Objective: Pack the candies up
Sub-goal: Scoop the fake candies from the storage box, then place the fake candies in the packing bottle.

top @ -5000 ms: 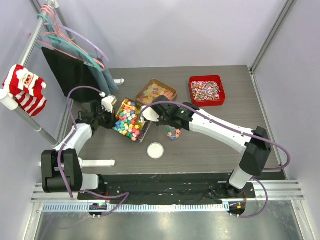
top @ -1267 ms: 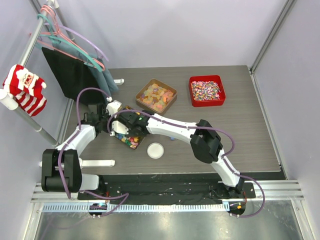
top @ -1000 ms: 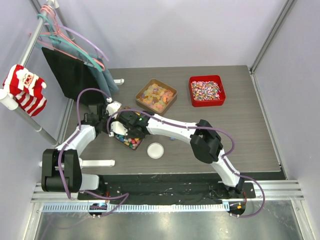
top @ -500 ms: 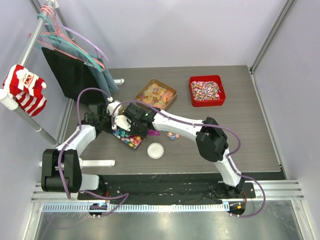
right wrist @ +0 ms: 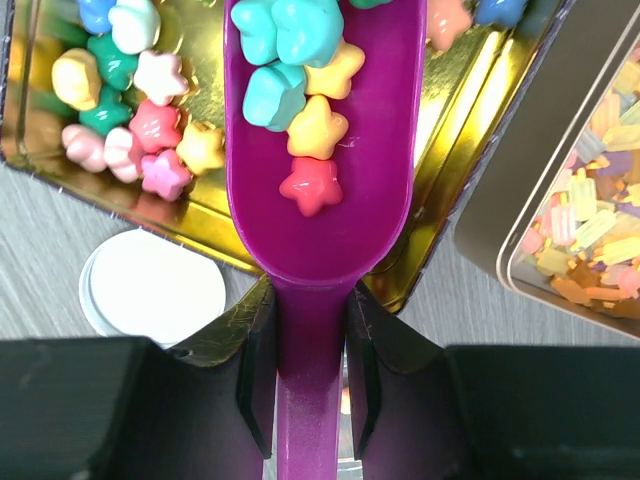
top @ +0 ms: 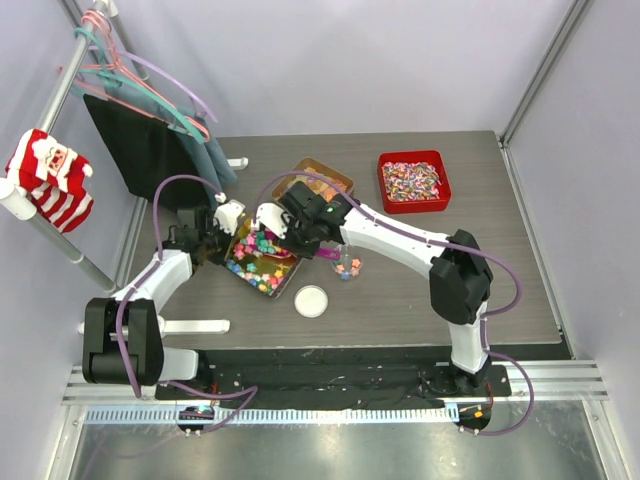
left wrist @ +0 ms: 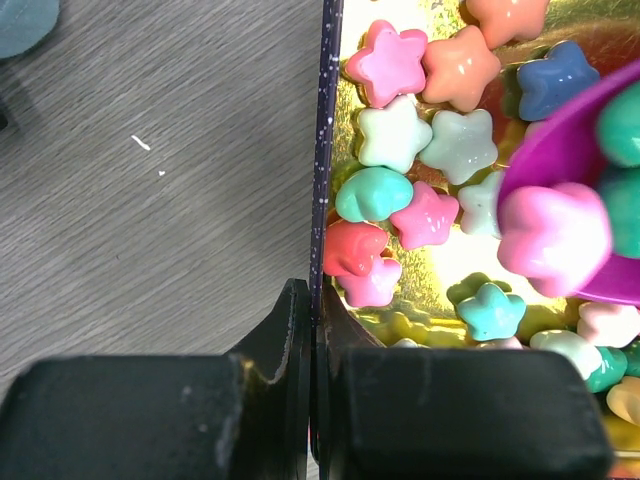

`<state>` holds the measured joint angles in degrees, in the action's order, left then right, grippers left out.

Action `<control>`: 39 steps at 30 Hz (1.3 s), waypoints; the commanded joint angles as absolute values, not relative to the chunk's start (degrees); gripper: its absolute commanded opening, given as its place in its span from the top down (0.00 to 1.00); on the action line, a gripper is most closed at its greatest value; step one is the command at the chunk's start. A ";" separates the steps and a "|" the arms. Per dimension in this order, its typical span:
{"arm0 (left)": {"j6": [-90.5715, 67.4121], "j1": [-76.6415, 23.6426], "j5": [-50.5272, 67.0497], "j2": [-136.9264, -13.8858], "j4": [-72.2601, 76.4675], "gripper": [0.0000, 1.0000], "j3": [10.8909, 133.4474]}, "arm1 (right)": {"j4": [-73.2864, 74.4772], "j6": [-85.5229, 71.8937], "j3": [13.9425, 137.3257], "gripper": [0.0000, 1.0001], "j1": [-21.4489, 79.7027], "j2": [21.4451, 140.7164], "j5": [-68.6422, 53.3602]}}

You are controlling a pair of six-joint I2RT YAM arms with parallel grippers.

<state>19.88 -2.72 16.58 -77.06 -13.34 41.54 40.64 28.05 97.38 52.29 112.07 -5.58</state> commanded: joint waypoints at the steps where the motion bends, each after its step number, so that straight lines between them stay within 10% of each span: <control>1: 18.46 -2.81 19.07 -75.15 -8.17 1.00 43.07 | 36.74 26.98 95.28 0.99 51.42 106.70 -9.31; 21: 18.37 -2.81 18.98 -75.50 -7.82 1.00 42.89 | 32.17 25.58 87.63 0.99 37.88 94.57 -33.22; 39: 18.37 -2.90 19.69 -75.41 -7.73 1.00 42.80 | 46.75 42.10 74.98 0.99 34.37 79.63 -11.28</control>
<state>19.70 -2.76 16.62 -77.06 -12.67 41.54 42.24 36.53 77.56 34.50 83.22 -19.70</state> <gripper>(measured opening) 0.031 0.325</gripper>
